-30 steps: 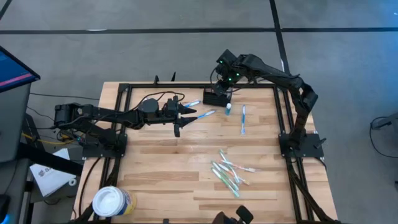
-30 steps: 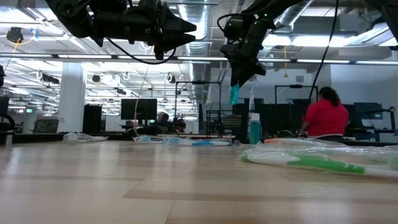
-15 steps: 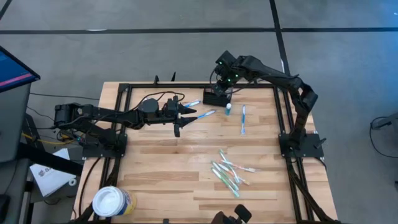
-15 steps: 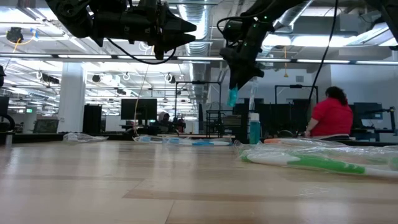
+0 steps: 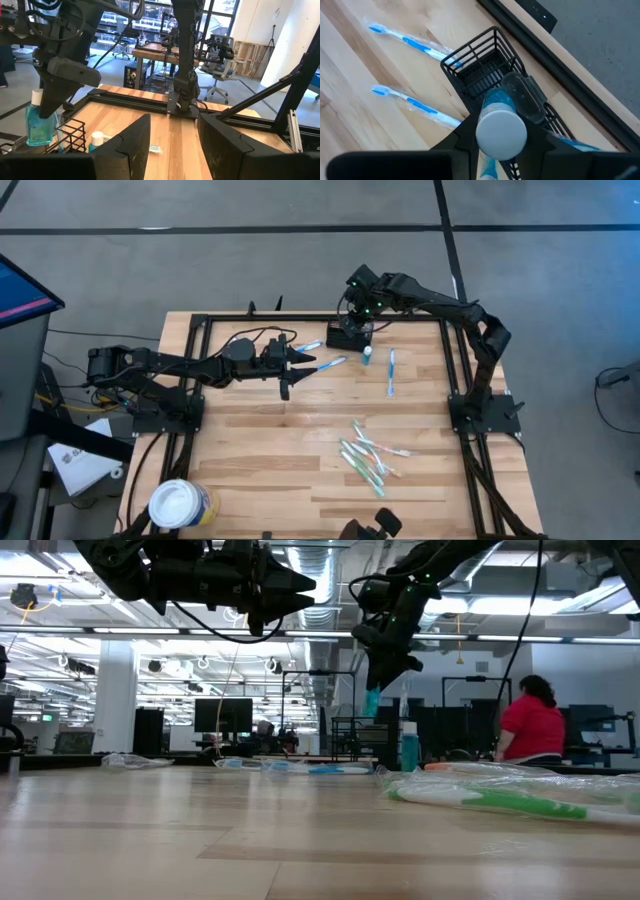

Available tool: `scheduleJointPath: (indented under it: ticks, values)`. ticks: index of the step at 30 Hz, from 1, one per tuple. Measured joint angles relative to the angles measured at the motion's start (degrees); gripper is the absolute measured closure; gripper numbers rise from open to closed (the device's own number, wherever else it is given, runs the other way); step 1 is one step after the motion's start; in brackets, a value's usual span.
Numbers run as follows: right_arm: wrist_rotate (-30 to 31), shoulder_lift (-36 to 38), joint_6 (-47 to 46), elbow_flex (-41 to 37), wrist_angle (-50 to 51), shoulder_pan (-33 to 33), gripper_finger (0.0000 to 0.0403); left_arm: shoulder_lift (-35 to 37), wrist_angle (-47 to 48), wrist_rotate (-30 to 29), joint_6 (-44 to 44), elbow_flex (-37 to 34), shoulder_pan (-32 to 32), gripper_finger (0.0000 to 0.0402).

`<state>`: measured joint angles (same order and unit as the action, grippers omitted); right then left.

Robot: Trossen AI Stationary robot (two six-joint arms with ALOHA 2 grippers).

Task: Pick & Place toothbrushing station
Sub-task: Put the mouthwash into the mesh organizer

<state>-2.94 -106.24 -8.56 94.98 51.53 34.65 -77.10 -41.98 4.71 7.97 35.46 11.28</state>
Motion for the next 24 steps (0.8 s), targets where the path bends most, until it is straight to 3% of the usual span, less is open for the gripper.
scheduleJointPath:
  ticks: [12,24]
  values:
    - [-1.9,-5.58,1.29,0.09,-0.78,-0.38,0.0321,0.0,0.0,0.02,0.0,0.0,0.01,0.0245]
    - [-2.32,-6.47,1.68,0.17,-1.16,-0.61,0.0321,0.0,0.0,0.02,0.0,0.0,0.01,0.0245]
